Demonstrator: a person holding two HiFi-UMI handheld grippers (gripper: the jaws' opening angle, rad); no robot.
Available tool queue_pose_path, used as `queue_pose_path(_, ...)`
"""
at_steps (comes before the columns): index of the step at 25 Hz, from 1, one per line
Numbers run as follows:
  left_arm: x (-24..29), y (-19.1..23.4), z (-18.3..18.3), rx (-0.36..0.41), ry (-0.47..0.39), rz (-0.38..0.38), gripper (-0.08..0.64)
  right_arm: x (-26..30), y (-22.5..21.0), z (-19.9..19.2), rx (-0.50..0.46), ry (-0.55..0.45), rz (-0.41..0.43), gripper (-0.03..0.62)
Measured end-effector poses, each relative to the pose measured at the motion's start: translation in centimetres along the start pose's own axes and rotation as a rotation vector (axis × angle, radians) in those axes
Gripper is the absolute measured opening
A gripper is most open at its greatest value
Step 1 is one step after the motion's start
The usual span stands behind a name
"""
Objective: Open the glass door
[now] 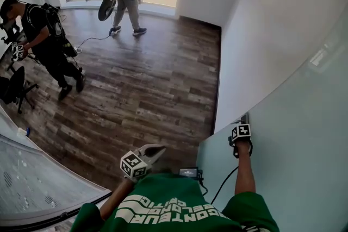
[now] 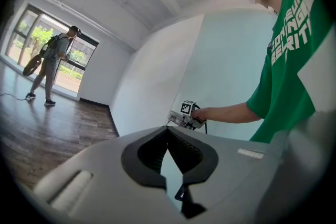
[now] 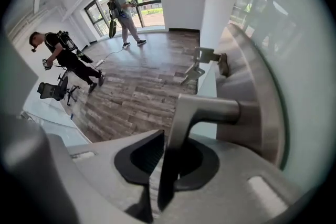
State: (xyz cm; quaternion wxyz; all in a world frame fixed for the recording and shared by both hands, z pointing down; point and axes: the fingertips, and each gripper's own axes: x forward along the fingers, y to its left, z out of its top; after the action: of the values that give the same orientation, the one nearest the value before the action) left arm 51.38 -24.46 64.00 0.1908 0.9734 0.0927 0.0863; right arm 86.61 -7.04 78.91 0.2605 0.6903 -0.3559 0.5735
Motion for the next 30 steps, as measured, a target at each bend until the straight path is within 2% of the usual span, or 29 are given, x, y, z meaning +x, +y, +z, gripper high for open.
queue_pose_path(3, -1.0, 0.2, 0.1, -0.004, -0.002, 0.012, 0.011, -1.4, 0.1, 0.1, 0.006, -0.037, -0.014, 0.073)
queue_pose_path(6, -2.2, -0.3, 0.1, -0.006, 0.0, 0.006, 0.011, -3.8, -0.1, -1.1, 0.017, -0.093, -0.089, 0.121)
queue_pose_path(11, -3.6, 0.6, 0.1, -0.006, -0.008, 0.027, 0.011, -9.1, -0.3, 0.1, 0.014, -0.319, -0.253, 0.122)
queue_pose_path(14, -5.0, 0.6, 0.0, -0.009, -0.01, 0.03, 0.011, -12.0, 3.2, 0.4, -0.02, -0.468, -0.222, 0.103)
queue_pose_path(18, -5.7, 1.0, -0.5, -0.011, -0.006, 0.035, 0.011, -13.5, 9.2, 0.6, -0.127, -0.637, -0.138, -0.006)
queue_pose_path(19, -6.0, 1.0, -0.4, -0.012, -0.008, 0.036, 0.011, -13.8, 10.9, 0.3, -0.17, -0.658, -0.139, -0.008)
queue_pose_path(23, -7.1, 1.2, -0.4, -0.011, -0.011, 0.036, 0.011, -13.7, 16.8, -1.0, -0.326, -0.683, -0.152, -0.008)
queue_pose_path(27, -7.6, 1.4, -0.6, -0.005, -0.011, 0.038, 0.011, -13.5, 20.8, -1.9, -0.369, -0.694, -0.099, -0.007)
queue_pose_path(30, -8.2, 1.7, -0.2, -0.003, -0.027, 0.051, 0.011, -13.7, 22.6, -2.0, -0.402, -0.707, -0.094, -0.008)
